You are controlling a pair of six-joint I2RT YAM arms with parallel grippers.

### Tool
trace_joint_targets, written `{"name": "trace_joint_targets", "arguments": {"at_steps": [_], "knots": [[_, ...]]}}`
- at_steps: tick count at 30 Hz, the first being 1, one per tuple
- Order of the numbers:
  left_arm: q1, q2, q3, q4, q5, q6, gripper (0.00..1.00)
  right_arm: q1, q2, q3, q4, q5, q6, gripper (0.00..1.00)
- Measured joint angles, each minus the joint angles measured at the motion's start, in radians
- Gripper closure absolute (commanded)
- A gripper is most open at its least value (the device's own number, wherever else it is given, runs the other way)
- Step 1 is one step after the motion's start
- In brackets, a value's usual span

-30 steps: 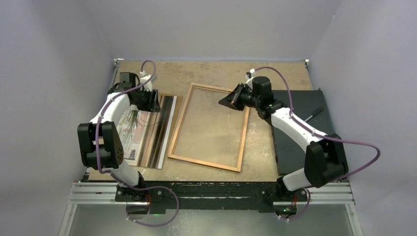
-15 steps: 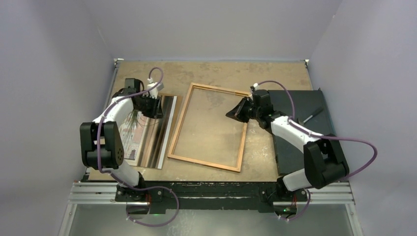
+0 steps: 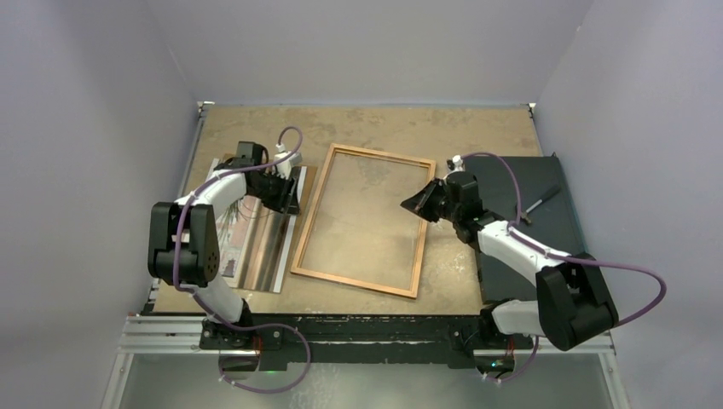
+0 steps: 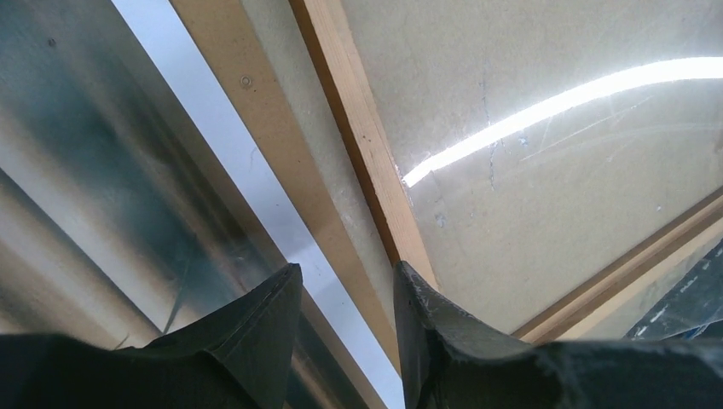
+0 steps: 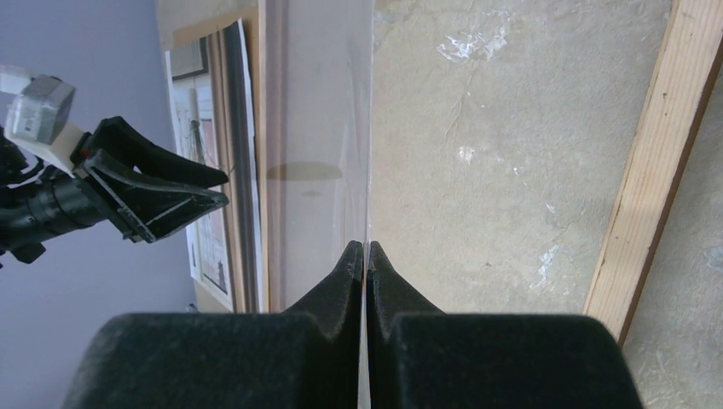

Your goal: Put the photo into the frame

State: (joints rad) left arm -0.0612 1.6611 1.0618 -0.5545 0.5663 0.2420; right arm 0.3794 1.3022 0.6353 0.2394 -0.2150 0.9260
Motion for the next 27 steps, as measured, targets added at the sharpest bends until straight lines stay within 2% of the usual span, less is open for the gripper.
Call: {"name": "trace_joint_targets", "arguments": {"at_steps": [2, 6, 9, 11, 13, 17, 27], "knots": [[0.000, 0.015, 0.000, 0.000, -0.002, -0.006, 0.44, 0.000, 0.000, -0.001, 0.014, 0.004, 0.000, 1.00], [0.000, 0.023, -0.006, 0.010, -0.003, -0.021, 0.24, 0.000, 0.000, -0.003, 0.042, 0.016, 0.001, 1.00], [0.000, 0.023, -0.012, 0.014, -0.008, -0.032, 0.15, 0.000, 0.000, -0.006, 0.051, 0.024, 0.002, 1.00], [0.000, 0.023, -0.012, 0.016, -0.013, -0.042, 0.13, 0.000, -0.002, -0.008, 0.054, 0.033, 0.006, 1.00], [0.000, 0.023, -0.012, 0.015, -0.017, -0.047, 0.23, 0.000, -0.008, -0.013, 0.056, 0.043, 0.011, 1.00], [0.000, 0.024, -0.012, 0.016, -0.016, -0.052, 0.37, 0.000, -0.022, -0.021, 0.061, 0.053, 0.020, 1.00], [0.000, 0.068, -0.035, 0.046, -0.008, -0.074, 0.52, 0.000, -0.022, -0.047, 0.100, 0.073, 0.047, 1.00]]}}
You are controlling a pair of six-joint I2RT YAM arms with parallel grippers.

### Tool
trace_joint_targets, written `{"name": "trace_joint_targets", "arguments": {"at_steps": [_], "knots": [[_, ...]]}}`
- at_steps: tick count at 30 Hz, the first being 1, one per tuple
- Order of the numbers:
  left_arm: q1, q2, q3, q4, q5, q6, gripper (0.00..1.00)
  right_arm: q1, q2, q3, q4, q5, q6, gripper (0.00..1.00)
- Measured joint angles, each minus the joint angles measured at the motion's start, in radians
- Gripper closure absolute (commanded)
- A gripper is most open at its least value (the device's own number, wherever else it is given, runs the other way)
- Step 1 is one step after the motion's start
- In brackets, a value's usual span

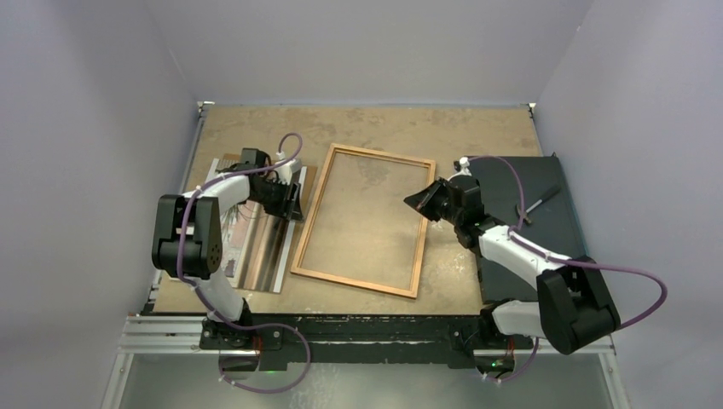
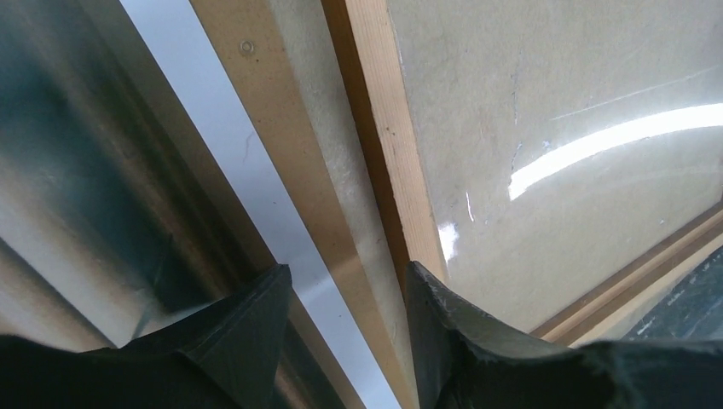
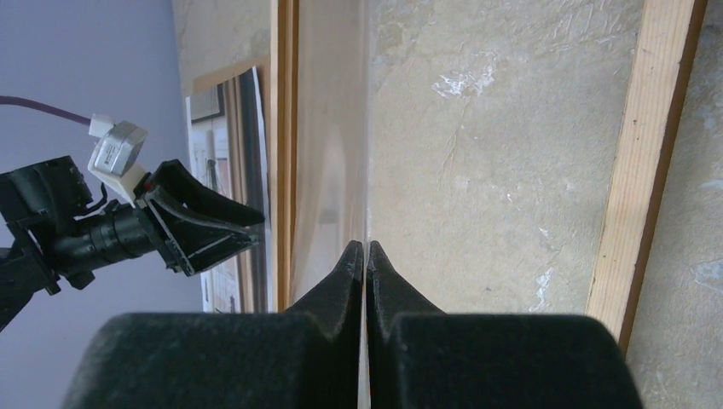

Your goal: Put the photo into the frame

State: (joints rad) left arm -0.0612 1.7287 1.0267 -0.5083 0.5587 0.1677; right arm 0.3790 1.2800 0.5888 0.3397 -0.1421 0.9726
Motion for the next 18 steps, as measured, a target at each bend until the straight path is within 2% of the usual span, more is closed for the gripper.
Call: {"name": "trace_joint_targets", "arguments": {"at_steps": [8, 13, 15, 18], "knots": [[-0.001, 0.006, -0.022, 0.032, 0.014, 0.000, 0.64, 0.000, 0.016, -0.008, 0.038, 0.000, 0.015, 1.00], [-0.001, 0.007, -0.030, 0.048, 0.015, -0.001, 0.68, 0.000, 0.015, -0.012, 0.066, -0.007, 0.014, 1.00], [-0.001, 0.007, -0.034, 0.052, 0.018, -0.001, 0.67, 0.000, 0.002, -0.020, 0.077, -0.008, 0.014, 1.00], [-0.001, 0.006, -0.038, 0.056, 0.027, -0.002, 0.53, 0.000, -0.019, -0.025, 0.085, -0.009, 0.012, 1.00]]}}
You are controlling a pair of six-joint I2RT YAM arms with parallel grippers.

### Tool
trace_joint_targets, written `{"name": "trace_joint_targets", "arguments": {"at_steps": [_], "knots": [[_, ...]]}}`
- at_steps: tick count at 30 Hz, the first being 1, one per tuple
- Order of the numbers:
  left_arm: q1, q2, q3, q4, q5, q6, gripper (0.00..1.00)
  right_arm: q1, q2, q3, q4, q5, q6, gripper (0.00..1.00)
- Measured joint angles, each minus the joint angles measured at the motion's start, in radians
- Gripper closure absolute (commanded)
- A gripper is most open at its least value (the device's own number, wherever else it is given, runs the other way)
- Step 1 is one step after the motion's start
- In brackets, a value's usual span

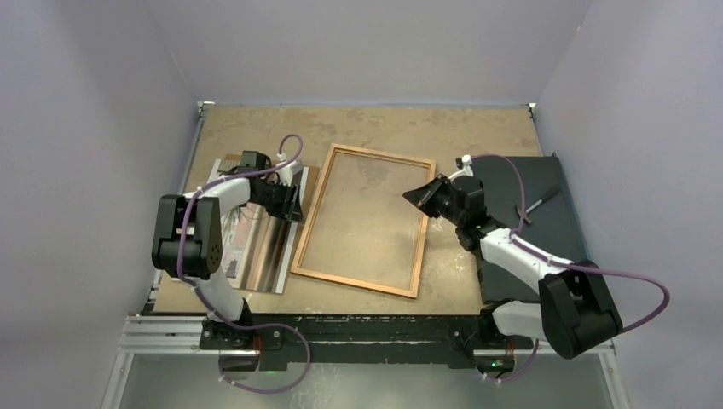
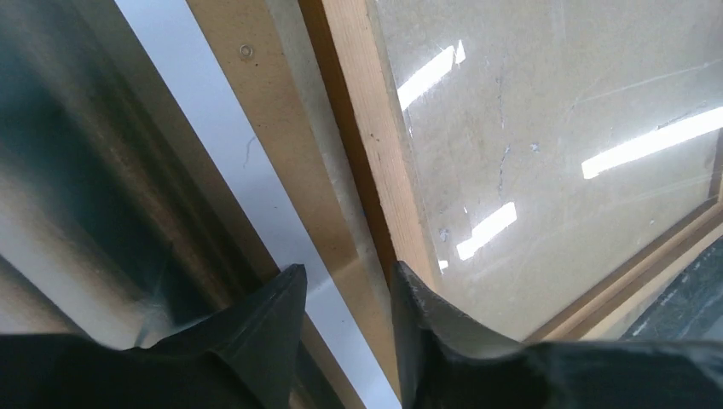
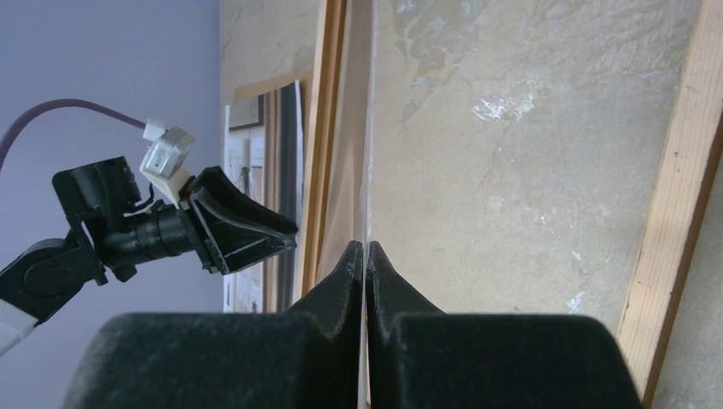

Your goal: Put the photo into the frame

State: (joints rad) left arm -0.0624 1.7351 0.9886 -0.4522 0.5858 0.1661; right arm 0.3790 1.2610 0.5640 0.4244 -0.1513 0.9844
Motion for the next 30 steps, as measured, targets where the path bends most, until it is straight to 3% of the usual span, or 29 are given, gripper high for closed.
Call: {"name": "trace_joint_targets", "arguments": {"at_steps": [6, 9, 16, 25, 30], "knots": [[-0.013, -0.035, -0.020, 0.005, 0.018, -0.017, 0.24, 0.000, -0.005, 0.000, 0.036, -0.016, -0.002, 1.00], [-0.018, -0.050, -0.022, 0.002, 0.011, -0.024, 0.21, 0.000, -0.005, 0.000, 0.051, -0.024, -0.002, 1.00], [-0.018, -0.051, -0.028, 0.010, -0.003, -0.026, 0.45, 0.000, -0.005, 0.004, 0.051, -0.024, -0.002, 1.00], [-0.018, -0.051, -0.038, 0.019, -0.024, -0.025, 0.55, 0.000, -0.006, 0.006, 0.062, -0.024, -0.006, 1.00], [-0.018, -0.051, -0.045, 0.025, -0.025, -0.025, 0.56, 0.000, -0.006, 0.006, 0.088, -0.027, -0.006, 1.00]]}}
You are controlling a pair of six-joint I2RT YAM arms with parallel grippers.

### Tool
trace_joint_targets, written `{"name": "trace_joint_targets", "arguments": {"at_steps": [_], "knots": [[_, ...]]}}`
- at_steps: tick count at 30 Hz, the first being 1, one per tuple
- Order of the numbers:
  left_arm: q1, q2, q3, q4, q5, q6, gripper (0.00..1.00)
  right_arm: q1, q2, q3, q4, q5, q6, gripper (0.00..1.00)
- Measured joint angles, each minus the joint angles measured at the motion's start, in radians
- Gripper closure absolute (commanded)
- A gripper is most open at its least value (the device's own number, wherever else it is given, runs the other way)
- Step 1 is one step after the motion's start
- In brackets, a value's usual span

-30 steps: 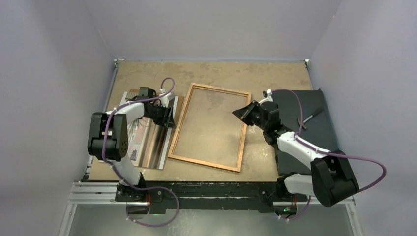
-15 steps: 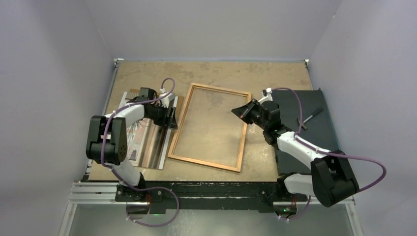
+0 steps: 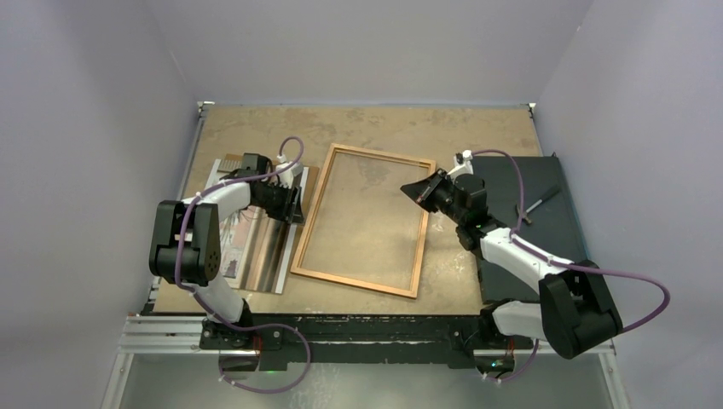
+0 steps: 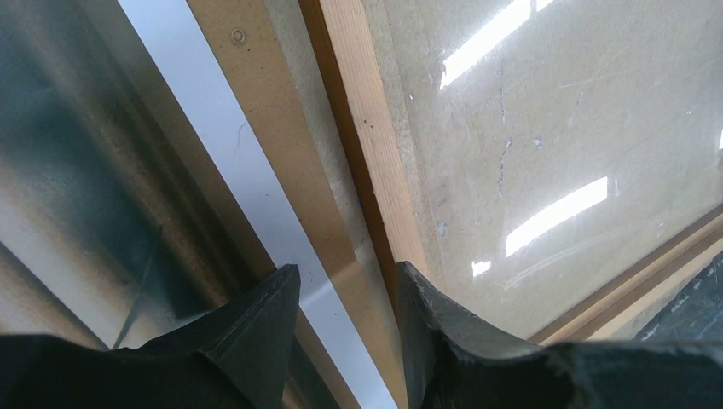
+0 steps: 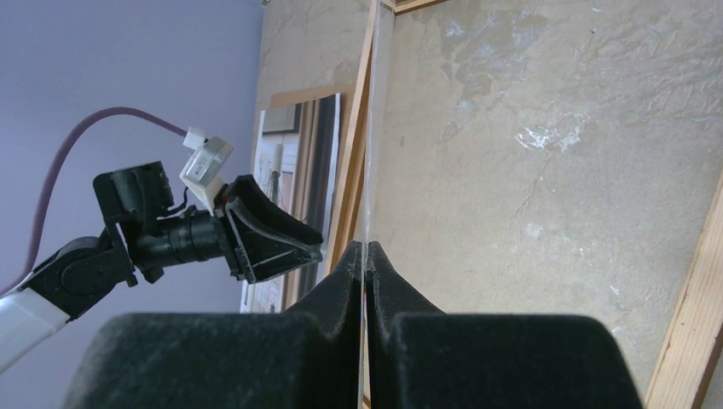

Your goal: Put the photo into the frame

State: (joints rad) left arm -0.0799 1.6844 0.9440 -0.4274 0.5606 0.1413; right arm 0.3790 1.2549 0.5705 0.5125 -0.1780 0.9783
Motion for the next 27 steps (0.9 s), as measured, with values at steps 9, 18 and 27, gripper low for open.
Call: {"name": "trace_joint_targets", "arguments": {"at_steps": [9, 18, 27], "knots": [[0.000, 0.000, -0.010, 0.019, 0.002, 0.000, 0.60, 0.000, -0.002, 0.002, 0.053, -0.040, 0.015, 1.00], [0.000, -0.002, -0.023, 0.045, 0.016, 0.001, 0.65, 0.008, -0.050, 0.002, 0.062, -0.027, 0.062, 1.00], [-0.005, -0.002, -0.023, 0.039, 0.015, 0.020, 0.69, 0.008, -0.043, 0.002, 0.061, 0.008, 0.084, 1.00]]}}
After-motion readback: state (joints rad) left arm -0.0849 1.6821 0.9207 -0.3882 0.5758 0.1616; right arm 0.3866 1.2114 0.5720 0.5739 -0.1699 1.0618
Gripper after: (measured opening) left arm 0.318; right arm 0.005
